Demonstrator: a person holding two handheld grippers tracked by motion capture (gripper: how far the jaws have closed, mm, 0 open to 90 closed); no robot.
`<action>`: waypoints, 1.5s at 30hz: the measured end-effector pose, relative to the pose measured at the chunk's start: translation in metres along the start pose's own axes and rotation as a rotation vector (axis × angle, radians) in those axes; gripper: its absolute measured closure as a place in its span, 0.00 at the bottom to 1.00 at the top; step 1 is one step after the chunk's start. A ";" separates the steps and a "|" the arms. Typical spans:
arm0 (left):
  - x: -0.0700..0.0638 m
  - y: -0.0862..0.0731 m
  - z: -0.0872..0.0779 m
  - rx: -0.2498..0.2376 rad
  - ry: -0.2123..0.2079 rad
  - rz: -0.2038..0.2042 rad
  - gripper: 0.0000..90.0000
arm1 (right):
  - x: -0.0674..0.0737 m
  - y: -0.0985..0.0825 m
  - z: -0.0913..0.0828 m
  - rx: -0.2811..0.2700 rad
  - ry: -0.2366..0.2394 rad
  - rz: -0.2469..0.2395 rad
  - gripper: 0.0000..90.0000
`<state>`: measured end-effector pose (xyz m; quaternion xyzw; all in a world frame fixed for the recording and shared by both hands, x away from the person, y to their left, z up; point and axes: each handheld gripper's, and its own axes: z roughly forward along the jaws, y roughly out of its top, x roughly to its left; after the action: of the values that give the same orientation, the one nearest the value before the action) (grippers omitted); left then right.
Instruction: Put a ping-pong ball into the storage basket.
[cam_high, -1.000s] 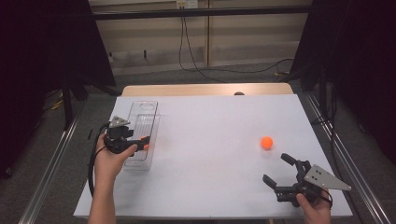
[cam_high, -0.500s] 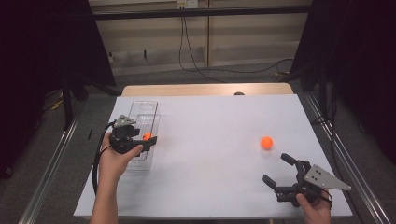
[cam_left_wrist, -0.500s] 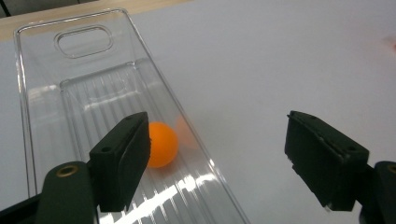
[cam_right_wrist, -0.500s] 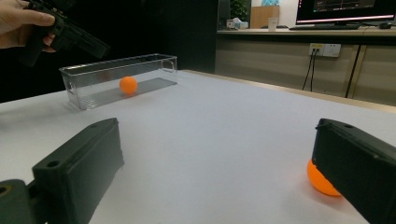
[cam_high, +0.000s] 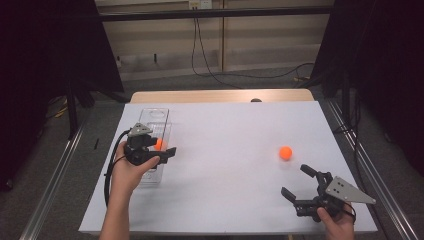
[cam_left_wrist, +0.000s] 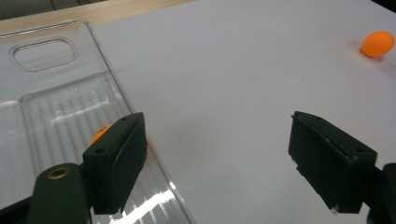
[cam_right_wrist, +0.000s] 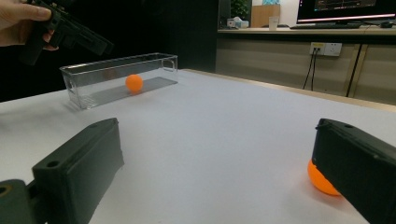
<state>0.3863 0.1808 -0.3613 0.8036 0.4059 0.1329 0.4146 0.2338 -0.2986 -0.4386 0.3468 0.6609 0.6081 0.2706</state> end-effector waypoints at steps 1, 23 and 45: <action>-0.001 0.000 0.001 0.001 -0.002 0.007 0.22 | 0.000 0.000 0.000 0.000 0.000 0.000 0.01; -0.017 0.003 0.013 0.009 -0.077 0.019 0.19 | 0.000 0.000 0.000 -0.001 0.002 0.001 0.01; -0.029 0.005 0.025 0.004 -0.123 0.030 0.13 | 0.000 0.000 0.001 0.006 -0.003 0.007 0.01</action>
<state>0.3848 0.1429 -0.3696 0.8170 0.3678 0.0887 0.4351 0.2344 -0.2980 -0.4390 0.3507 0.6612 0.6064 0.2686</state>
